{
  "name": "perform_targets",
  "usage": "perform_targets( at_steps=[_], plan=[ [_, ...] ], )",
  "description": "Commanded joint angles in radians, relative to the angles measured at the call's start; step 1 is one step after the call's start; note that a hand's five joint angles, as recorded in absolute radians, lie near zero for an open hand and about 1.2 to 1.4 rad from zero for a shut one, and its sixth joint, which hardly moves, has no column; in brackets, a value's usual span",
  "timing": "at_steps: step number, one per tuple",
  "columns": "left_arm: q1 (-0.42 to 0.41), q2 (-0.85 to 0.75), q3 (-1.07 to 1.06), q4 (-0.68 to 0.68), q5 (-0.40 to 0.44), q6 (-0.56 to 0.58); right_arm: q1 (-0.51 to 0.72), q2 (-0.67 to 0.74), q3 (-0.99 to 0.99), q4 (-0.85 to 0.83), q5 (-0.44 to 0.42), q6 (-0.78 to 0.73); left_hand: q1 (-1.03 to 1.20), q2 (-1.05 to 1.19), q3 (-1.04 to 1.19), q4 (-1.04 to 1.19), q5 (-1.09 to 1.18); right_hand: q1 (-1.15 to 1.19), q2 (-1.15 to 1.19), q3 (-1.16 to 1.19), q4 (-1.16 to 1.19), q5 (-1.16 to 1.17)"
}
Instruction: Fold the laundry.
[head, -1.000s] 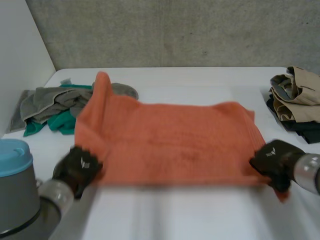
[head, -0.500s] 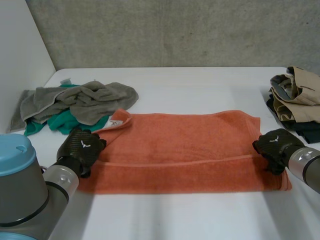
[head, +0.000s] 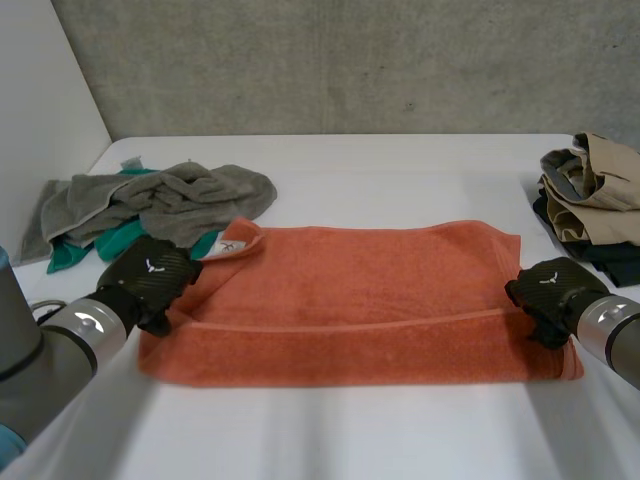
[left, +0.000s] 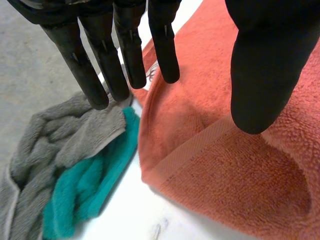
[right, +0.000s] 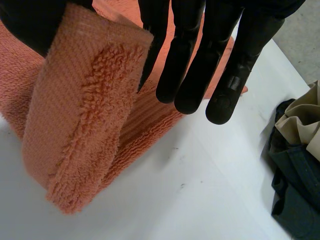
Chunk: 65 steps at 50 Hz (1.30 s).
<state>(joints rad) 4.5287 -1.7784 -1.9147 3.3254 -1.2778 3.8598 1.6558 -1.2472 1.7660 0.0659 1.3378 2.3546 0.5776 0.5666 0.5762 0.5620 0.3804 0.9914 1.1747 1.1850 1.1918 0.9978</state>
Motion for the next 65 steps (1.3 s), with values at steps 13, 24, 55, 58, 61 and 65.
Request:
perform_targets(
  at_steps=[13,24,55,58,61,65],
  plan=[
    [0.05,-0.133,0.1,-0.152,0.124,0.121,-0.001,0.002,0.004,-0.003,0.0,0.0,0.038,0.049,0.039,0.054,0.061,0.405,0.222,0.211,0.204,0.224],
    [0.047,-0.176,0.097,-0.158,0.117,0.233,-0.001,0.002,0.01,-0.003,0.0,-0.001,0.108,0.119,0.109,0.124,0.131,0.405,0.222,0.211,0.204,0.224],
    [0.099,0.349,0.008,-0.231,-0.075,-0.008,-0.053,-0.333,-0.046,0.268,0.006,-0.276,0.819,0.83,0.82,0.834,0.841,0.405,0.222,0.211,0.204,0.224],
    [0.102,0.311,-0.014,-0.227,-0.074,-0.016,-0.047,-0.314,-0.04,0.264,0.009,-0.296,0.819,0.83,0.82,0.834,0.841,0.405,0.222,0.211,0.204,0.224],
    [0.09,0.19,-0.004,-0.207,-0.077,-0.01,-0.045,-0.23,-0.049,0.241,0.011,-0.296,0.819,0.83,0.82,0.834,0.841,0.405,0.222,0.211,0.204,0.224],
    [0.084,0.041,0.073,-0.146,-0.086,-0.009,-0.044,-0.106,-0.098,0.177,0.021,-0.296,0.819,0.83,0.82,0.834,0.841,0.405,0.222,0.211,0.204,0.224]
  ],
)
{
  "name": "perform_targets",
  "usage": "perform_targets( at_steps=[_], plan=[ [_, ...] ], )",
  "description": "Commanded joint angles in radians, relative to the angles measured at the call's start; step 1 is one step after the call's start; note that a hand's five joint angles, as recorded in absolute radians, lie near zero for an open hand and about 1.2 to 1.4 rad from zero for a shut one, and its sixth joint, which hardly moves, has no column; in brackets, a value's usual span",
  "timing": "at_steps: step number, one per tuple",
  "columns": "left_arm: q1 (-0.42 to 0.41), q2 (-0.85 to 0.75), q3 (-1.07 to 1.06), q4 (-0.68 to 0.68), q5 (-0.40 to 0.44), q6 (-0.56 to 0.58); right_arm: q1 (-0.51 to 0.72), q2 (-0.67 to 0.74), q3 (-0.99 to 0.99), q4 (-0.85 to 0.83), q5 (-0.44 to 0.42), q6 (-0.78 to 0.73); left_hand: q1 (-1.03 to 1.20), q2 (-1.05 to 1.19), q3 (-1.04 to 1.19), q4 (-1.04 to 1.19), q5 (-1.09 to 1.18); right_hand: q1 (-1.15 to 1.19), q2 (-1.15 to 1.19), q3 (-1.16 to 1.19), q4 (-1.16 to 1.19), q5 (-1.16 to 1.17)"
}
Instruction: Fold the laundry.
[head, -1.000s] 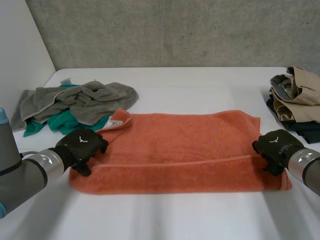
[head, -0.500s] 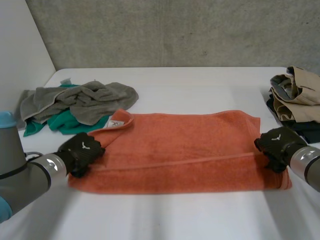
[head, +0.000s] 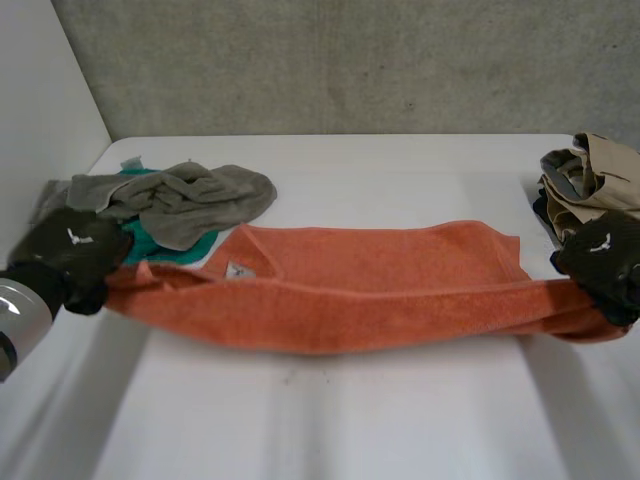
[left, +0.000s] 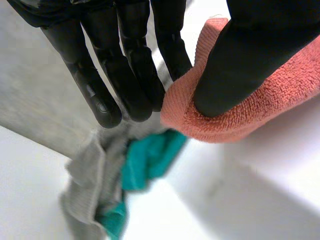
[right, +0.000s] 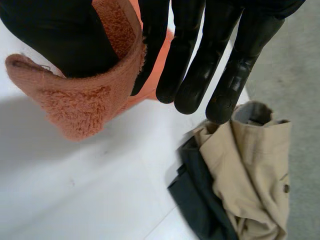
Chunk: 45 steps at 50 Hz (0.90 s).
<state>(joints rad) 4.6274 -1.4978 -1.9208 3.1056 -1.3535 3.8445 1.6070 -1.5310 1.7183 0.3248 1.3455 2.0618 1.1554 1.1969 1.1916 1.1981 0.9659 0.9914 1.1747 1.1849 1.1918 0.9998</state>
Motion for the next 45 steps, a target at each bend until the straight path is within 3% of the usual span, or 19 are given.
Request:
perform_targets(
  at_steps=[1,4,10,15,17,21,26,32,38,45],
  plan=[
    [-0.018,-0.268,0.104,0.094,-0.012,0.004,0.007,0.215,-0.089,-0.114,0.027,-0.002,0.241,0.199,0.205,0.198,0.256,0.405,0.222,0.211,0.204,0.222],
    [-0.041,-0.35,0.224,0.169,-0.033,-0.002,0.025,0.262,-0.161,-0.17,0.067,0.0,0.241,0.199,0.205,0.198,0.256,0.405,0.222,0.211,0.204,0.222],
    [-0.127,-0.42,0.54,0.324,-0.133,-0.043,0.182,0.364,-0.492,-0.389,0.21,0.035,0.241,0.199,0.205,0.198,0.256,0.405,0.222,0.211,0.204,0.222],
    [-0.134,-0.441,0.848,0.514,-0.188,-0.169,0.209,0.368,-0.663,-0.683,0.208,0.08,0.241,0.199,0.205,0.198,0.256,0.405,0.222,0.211,0.204,0.222],
    [-0.133,-0.443,0.903,0.565,-0.19,-0.219,0.206,0.361,-0.693,-0.841,0.196,0.119,0.241,0.199,0.205,0.198,0.256,0.405,0.222,0.211,0.204,0.222],
    [-0.131,-0.45,0.98,0.637,-0.211,-0.31,0.208,0.35,-0.7,-0.984,0.188,0.161,0.241,0.199,0.205,0.198,0.256,0.405,0.222,0.211,0.204,0.222],
    [-0.116,-0.453,0.945,0.645,-0.225,-0.344,0.22,0.35,-0.675,-0.969,0.188,0.17,0.241,0.199,0.205,0.198,0.256,0.405,0.222,0.211,0.204,0.222],
    [-0.085,-0.447,0.703,0.676,-0.211,-0.398,0.218,0.347,-0.556,-0.945,0.181,0.172,0.241,0.199,0.205,0.198,0.256,0.405,0.222,0.211,0.204,0.222],
    [-0.055,-0.444,0.478,0.737,-0.2,-0.431,0.205,0.365,-0.379,-0.943,0.109,0.184,0.241,0.199,0.205,0.198,0.256,0.405,0.222,0.211,0.204,0.222],
    [-0.047,-0.466,0.26,0.792,-0.102,-0.433,0.205,0.454,-0.183,-0.937,0.047,0.199,0.241,0.199,0.205,0.198,0.256,0.405,0.222,0.211,0.204,0.222]
  ],
)
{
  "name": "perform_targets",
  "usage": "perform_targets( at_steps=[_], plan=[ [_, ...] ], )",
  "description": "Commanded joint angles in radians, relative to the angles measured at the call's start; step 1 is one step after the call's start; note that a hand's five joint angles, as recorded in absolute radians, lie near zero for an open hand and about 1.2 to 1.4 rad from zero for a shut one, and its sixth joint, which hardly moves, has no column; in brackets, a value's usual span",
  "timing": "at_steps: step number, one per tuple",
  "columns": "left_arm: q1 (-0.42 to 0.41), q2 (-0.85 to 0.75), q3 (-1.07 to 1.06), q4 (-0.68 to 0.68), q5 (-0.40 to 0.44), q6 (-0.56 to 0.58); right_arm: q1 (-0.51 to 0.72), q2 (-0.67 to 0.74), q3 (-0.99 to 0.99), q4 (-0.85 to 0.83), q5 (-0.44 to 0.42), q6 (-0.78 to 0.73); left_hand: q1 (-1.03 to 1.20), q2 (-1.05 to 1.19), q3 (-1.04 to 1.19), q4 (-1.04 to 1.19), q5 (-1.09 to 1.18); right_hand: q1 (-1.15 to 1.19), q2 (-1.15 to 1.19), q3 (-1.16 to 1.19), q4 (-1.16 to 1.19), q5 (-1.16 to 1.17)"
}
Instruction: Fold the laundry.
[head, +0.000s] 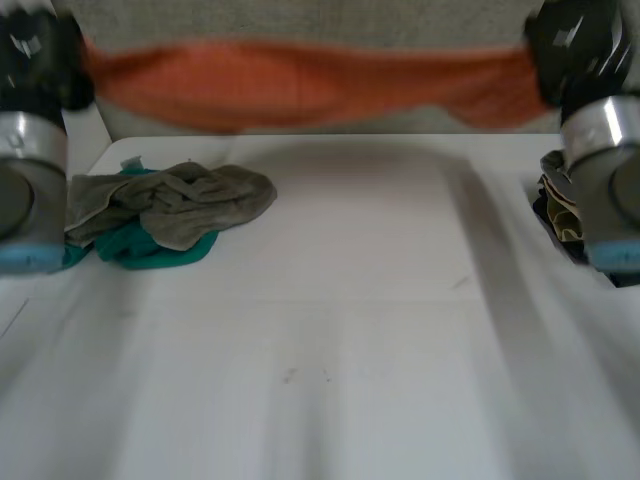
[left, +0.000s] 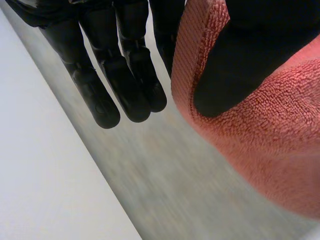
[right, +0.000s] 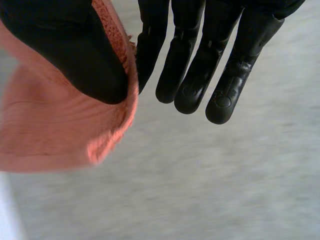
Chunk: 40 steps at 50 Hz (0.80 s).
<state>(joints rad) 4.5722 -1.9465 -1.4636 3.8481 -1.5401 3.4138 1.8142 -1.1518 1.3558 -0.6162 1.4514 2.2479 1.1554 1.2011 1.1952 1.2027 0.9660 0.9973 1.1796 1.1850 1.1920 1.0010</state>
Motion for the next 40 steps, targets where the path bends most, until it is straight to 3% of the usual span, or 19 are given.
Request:
perform_targets(
  at_steps=[1,6,9,15,19,20,24,30,34,40],
  plan=[
    [0.01,-0.022,-0.234,0.045,0.107,0.002,-0.003,0.078,0.199,0.007,-0.06,0.013,0.241,0.195,0.201,0.194,0.256,0.399,0.217,0.211,0.204,0.221],
    [0.031,-0.008,-0.333,0.01,0.136,0.012,-0.048,0.07,0.299,0.085,-0.062,0.007,0.241,0.195,0.201,0.194,0.256,0.399,0.217,0.211,0.204,0.221],
    [0.059,0.079,-0.398,-0.097,0.141,0.033,-0.081,0.041,0.325,0.203,-0.065,-0.004,0.241,0.195,0.201,0.194,0.256,0.399,0.217,0.211,0.204,0.221],
    [0.142,0.263,-0.491,-0.393,0.184,0.134,-0.148,-0.175,0.338,0.703,-0.074,-0.014,0.241,0.195,0.201,0.194,0.256,0.399,0.217,0.211,0.204,0.221],
    [0.183,0.386,-0.546,-0.649,0.251,0.274,-0.225,-0.264,0.338,0.995,-0.078,-0.086,0.241,0.195,0.201,0.194,0.256,0.399,0.217,0.211,0.204,0.221],
    [0.194,0.415,-0.566,-0.755,0.268,0.353,-0.242,-0.287,0.342,1.047,-0.08,-0.12,0.241,0.195,0.201,0.194,0.256,0.399,0.217,0.211,0.204,0.221],
    [0.223,0.457,-0.606,-0.948,0.284,0.528,-0.28,-0.33,0.353,1.144,-0.094,-0.252,0.241,0.195,0.201,0.194,0.256,0.399,0.217,0.211,0.204,0.221],
    [0.205,0.463,-0.6,-0.901,0.282,0.562,-0.277,-0.307,0.359,1.069,-0.106,-0.251,0.241,0.195,0.201,0.194,0.256,0.399,0.217,0.211,0.204,0.221],
    [0.185,0.43,-0.572,-0.791,0.284,0.495,-0.266,-0.206,0.336,0.974,-0.105,-0.215,0.241,0.195,0.201,0.194,0.256,0.399,0.217,0.211,0.204,0.221],
    [0.08,0.287,-0.462,-0.607,0.278,0.388,-0.221,-0.145,0.29,0.782,-0.095,-0.151,0.241,0.195,0.201,0.194,0.256,0.399,0.217,0.211,0.204,0.221]
  ],
)
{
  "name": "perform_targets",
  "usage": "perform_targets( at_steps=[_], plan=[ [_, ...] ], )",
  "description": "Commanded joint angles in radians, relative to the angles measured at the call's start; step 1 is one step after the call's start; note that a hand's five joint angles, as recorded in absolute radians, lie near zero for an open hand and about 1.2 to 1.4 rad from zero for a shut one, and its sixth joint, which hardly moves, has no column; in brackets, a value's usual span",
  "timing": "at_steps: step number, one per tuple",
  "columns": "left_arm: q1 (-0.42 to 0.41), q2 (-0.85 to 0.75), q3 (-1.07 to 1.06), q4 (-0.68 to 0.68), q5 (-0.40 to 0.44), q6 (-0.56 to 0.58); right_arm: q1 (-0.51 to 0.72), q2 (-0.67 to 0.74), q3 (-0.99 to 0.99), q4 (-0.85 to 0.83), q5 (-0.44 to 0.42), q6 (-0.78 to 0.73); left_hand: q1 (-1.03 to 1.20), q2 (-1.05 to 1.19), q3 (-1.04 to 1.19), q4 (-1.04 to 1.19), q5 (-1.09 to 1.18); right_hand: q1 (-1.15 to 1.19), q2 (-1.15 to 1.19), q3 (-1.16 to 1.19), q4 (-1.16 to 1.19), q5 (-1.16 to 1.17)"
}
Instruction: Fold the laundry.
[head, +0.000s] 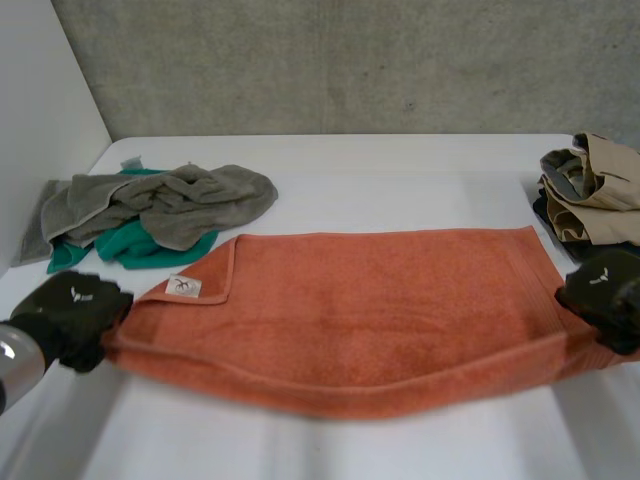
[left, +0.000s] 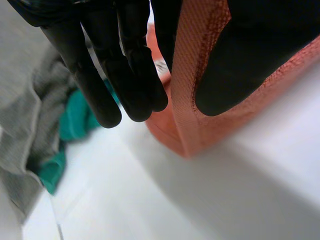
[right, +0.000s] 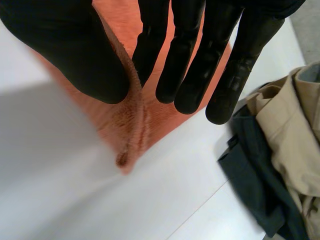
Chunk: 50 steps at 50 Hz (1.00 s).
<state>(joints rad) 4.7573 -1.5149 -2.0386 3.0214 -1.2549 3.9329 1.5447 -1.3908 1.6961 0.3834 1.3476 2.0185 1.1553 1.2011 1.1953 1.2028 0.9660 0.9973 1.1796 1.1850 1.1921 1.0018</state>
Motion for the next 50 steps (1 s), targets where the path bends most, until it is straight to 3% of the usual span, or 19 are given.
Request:
perform_targets(
  at_steps=[1,9,15,20,24,29,33,39,50],
  plan=[
    [-0.117,-0.163,0.13,0.244,-0.009,-0.142,0.052,0.107,-0.058,-0.247,0.01,0.083,0.241,0.195,0.201,0.193,0.256,0.399,0.217,0.211,0.204,0.22],
    [-0.161,-0.384,0.261,0.47,-0.109,-0.184,0.095,0.285,-0.17,-0.508,0.097,0.091,0.241,0.195,0.201,0.193,0.256,0.399,0.217,0.211,0.204,0.22],
    [-0.188,-0.452,0.317,0.484,-0.15,-0.181,0.115,0.364,-0.233,-0.541,0.117,0.086,0.241,0.195,0.201,0.193,0.256,0.399,0.217,0.211,0.204,0.22],
    [-0.192,-0.464,0.392,0.505,-0.147,-0.178,0.149,0.369,-0.329,-0.575,0.117,0.106,0.241,0.195,0.201,0.193,0.256,0.399,0.217,0.211,0.204,0.22],
    [-0.204,-0.491,0.608,0.522,-0.172,-0.191,0.195,0.363,-0.496,-0.687,0.127,0.154,0.241,0.195,0.201,0.193,0.256,0.399,0.217,0.211,0.204,0.22],
    [-0.221,-0.495,0.965,0.569,-0.303,-0.288,0.209,0.306,-0.665,-0.902,0.157,0.268,0.241,0.195,0.201,0.193,0.256,0.399,0.217,0.211,0.204,0.22],
    [-0.211,-0.484,1.044,0.649,-0.363,-0.383,0.21,0.228,-0.684,-1.028,0.189,0.358,0.241,0.195,0.201,0.193,0.256,0.399,0.217,0.211,0.204,0.22],
    [-0.201,-0.436,0.983,0.675,-0.359,-0.44,0.21,0.199,-0.619,-0.965,0.191,0.387,0.241,0.195,0.201,0.193,0.256,0.399,0.217,0.211,0.204,0.22],
    [-0.206,-0.419,0.6,0.688,-0.287,-0.443,0.203,0.2,-0.365,-0.913,0.165,0.388,0.241,0.195,0.201,0.193,0.256,0.399,0.217,0.211,0.204,0.22]
  ],
)
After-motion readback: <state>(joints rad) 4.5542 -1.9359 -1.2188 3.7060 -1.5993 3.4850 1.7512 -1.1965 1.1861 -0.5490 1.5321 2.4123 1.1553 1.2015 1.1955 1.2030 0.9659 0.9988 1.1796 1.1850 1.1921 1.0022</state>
